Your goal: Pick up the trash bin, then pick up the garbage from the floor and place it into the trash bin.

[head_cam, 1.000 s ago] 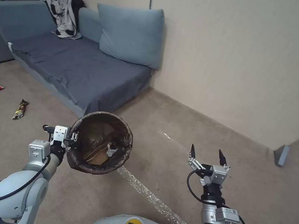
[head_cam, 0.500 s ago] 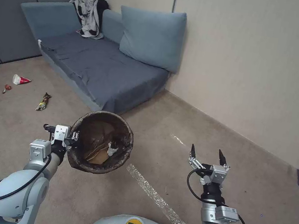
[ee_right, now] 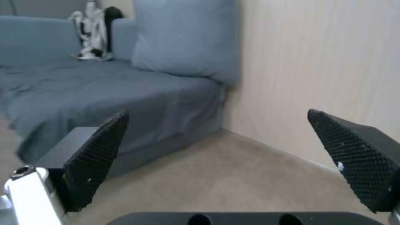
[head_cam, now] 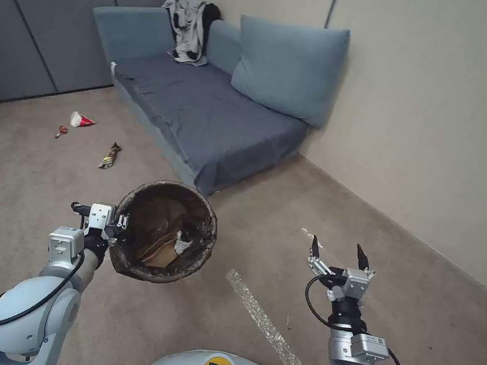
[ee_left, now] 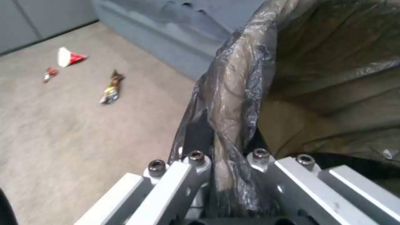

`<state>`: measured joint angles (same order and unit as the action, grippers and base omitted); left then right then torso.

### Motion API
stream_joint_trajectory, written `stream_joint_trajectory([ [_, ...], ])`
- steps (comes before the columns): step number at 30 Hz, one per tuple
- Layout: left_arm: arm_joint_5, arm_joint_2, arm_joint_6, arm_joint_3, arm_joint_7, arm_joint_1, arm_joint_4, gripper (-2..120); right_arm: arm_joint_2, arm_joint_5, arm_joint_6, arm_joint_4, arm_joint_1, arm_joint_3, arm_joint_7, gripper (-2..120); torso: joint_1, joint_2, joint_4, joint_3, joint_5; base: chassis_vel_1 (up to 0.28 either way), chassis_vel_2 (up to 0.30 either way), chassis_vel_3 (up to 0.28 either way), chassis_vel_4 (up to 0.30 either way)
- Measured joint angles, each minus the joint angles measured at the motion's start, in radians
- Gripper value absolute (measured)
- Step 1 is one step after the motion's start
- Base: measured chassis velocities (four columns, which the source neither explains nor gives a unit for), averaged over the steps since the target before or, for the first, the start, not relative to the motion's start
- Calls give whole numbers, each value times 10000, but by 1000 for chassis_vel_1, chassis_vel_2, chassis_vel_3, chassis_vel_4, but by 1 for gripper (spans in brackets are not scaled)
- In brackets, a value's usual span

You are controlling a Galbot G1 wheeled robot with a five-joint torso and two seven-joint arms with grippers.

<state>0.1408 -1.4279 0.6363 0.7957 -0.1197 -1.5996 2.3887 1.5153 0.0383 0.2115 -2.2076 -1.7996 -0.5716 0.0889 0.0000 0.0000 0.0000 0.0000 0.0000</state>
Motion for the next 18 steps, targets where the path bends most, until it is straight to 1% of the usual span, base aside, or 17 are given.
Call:
stream_joint_trajectory([
  [4, -10, -37, 15, -58, 5, 35, -10, 3, 0, -3, -55, 13, 25, 0, 9, 100, 0, 0, 1, 0, 0, 67, 85, 87, 87],
  [8, -26, -45, 47, -91, 16, 65, -10, 3, 14, -30, -244, 12, 40, -1, 120, 100, 0, 0, -3, 0, 0, 73, 66, 77, 59],
  [18, -34, -58, 64, -86, 30, 59, -10, 3, 25, -27, -324, 9, 79, -33, 286, 100, 0, 0, 0, 0, 0, 79, 84, 71, 70],
])
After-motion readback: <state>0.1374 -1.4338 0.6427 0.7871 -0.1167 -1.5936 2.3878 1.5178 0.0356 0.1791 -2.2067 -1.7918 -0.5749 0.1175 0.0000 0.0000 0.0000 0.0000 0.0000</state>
